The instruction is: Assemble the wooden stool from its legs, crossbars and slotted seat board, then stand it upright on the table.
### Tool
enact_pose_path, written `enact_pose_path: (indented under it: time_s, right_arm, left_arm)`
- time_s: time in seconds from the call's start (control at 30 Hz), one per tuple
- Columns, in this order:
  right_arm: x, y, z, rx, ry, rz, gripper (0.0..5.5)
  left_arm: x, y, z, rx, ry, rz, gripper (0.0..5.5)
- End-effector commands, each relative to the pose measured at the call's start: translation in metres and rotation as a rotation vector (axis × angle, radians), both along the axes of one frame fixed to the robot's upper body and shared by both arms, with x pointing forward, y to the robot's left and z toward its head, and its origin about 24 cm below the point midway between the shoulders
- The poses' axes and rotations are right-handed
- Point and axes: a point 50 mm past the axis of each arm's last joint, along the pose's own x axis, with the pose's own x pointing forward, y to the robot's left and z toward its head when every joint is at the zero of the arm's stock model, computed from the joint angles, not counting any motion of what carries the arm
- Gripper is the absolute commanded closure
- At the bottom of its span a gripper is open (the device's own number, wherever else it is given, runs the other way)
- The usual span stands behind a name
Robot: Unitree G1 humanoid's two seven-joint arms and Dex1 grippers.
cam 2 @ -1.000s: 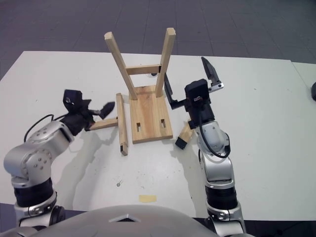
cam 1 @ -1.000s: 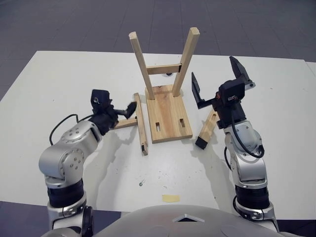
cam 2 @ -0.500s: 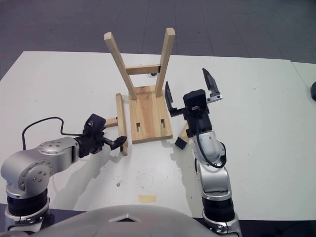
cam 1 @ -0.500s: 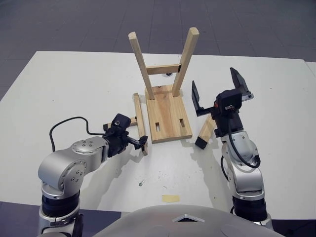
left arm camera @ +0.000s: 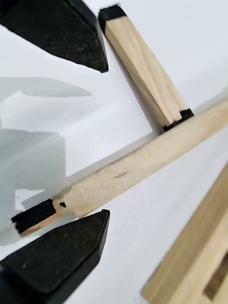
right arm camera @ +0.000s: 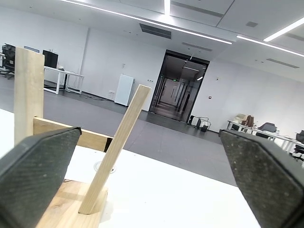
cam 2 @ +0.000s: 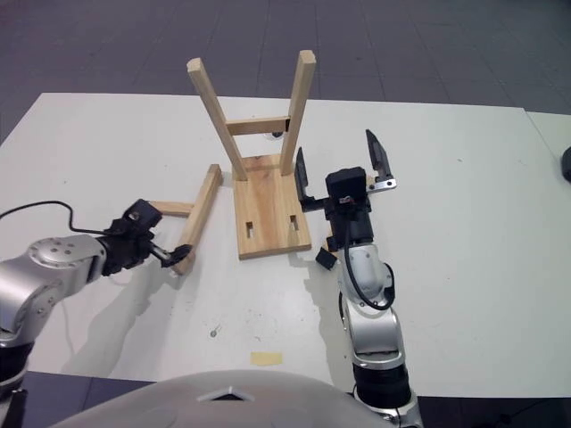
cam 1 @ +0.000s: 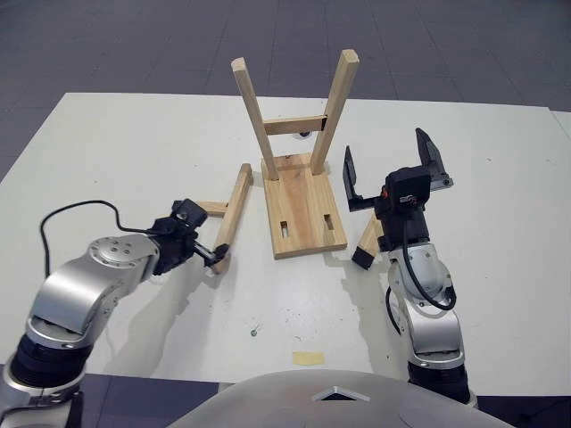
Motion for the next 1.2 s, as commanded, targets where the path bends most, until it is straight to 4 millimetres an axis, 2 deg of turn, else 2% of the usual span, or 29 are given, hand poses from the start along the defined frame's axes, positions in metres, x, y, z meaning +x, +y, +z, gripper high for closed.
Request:
enact_pose_path:
  time_s: [0.03, 0.23, 0.37, 0.73, 1.2]
  right_arm:
    - [-0.003, 0.001, -0.001, 0.01, -0.006, -0.024, 0.1]
    - [-0.001, 0.0, 0.0, 0.008, -0.014, -0.042, 0.1]
    - [-0.001, 0.0, -0.001, 0.014, -0.015, -0.056, 0.1]
    - [-0.004, 0.002, -0.003, 0.015, -0.011, -0.077, 0.1]
    - [-0.006, 0.002, -0.003, 0.017, -0.013, -0.096, 0.1]
  left_arm:
    - [0.016, 0.004, 0.014, 0.022, -0.055, -0.034, 0.14]
    - [0.019, 0.001, -0.001, -0.126, 0.077, -0.009, 0.14]
    - [0.015, 0.012, -0.015, -0.136, 0.173, 0.024, 0.14]
    - [0.018, 0.008, -0.039, -0.026, 0.159, -0.13, 1.98]
    - [0.021, 0.016, -0.049, 0.036, 0.154, -0.191, 4.18]
